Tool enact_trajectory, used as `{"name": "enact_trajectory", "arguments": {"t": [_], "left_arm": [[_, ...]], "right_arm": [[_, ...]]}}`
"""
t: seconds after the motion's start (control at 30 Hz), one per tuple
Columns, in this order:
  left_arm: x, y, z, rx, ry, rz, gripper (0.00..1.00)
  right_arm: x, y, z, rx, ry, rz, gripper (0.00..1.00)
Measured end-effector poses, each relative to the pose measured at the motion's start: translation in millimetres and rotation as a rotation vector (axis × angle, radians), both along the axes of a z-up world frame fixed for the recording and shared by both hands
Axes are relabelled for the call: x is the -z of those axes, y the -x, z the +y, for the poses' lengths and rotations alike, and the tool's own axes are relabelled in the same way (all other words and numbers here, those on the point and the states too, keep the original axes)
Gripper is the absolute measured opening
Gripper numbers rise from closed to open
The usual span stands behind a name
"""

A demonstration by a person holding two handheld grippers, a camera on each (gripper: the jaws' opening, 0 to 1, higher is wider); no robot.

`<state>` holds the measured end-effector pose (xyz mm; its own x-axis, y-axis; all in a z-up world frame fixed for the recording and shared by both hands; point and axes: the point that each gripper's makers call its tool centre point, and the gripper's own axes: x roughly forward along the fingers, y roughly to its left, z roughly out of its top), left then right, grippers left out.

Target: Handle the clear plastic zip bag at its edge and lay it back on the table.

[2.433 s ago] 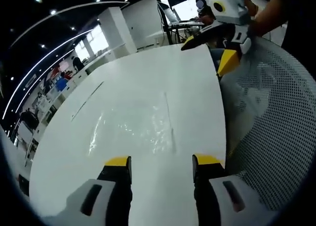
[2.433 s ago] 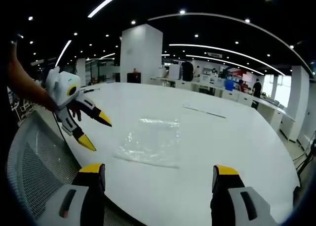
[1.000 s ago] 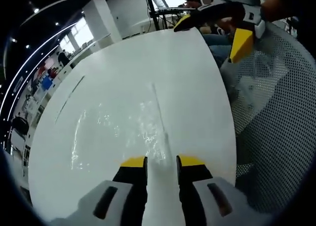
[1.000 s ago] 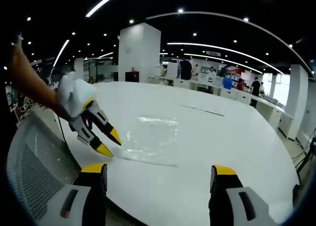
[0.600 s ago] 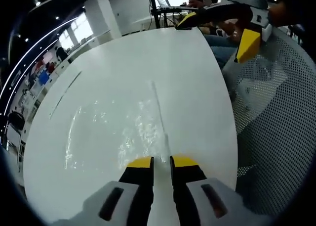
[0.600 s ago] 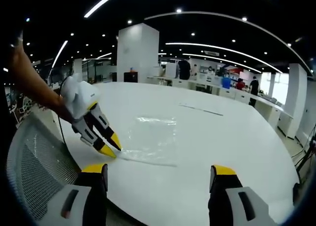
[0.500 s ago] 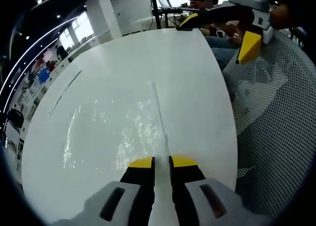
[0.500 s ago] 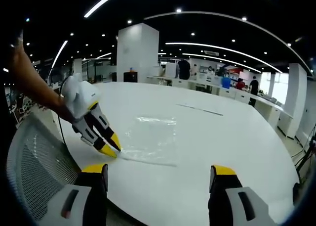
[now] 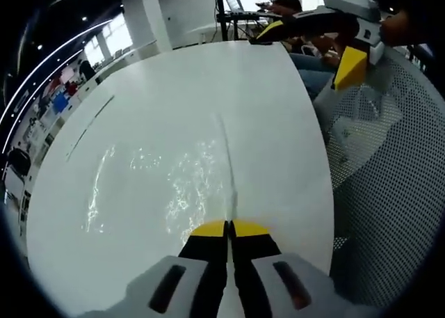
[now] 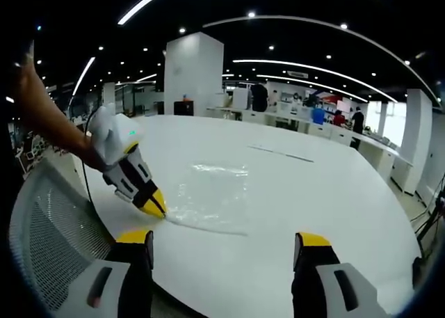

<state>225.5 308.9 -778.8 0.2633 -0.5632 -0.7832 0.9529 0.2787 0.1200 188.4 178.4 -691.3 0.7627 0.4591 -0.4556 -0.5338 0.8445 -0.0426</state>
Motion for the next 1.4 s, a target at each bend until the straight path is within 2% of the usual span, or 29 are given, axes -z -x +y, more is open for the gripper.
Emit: {"name": "enact_trajectory", "arguments": {"t": [0.2,0.5,0.87,1.23,1.4], "left_arm": [[-0.3,1.2,5.3,0.015,-0.016,-0.019,0.00],[-12.6,11.2,14.7,0.009,-0.011,-0.064,0.00],[-39.6,20.3,24.7,0.002,-0.003,-0.102,0.00],[-58.6,23.3,34.0,0.018,-0.020,-0.117,0.00],[-70.0,25.1,36.1,0.027,-0.025,-0.126,0.00]], "right_arm": [[0.6,-0.1,-0.5,-0.002,0.006,-0.001,0.83],[-1.0,0.4,0.4,-0.006,0.012,-0.003,0.83],[-8.3,-0.1,1.3,-0.014,0.036,-0.018,0.79],[-36.8,-6.3,17.7,-0.099,0.055,-0.056,0.74],[-47.8,-6.3,31.0,-0.151,0.045,-0.038,0.70]]}}
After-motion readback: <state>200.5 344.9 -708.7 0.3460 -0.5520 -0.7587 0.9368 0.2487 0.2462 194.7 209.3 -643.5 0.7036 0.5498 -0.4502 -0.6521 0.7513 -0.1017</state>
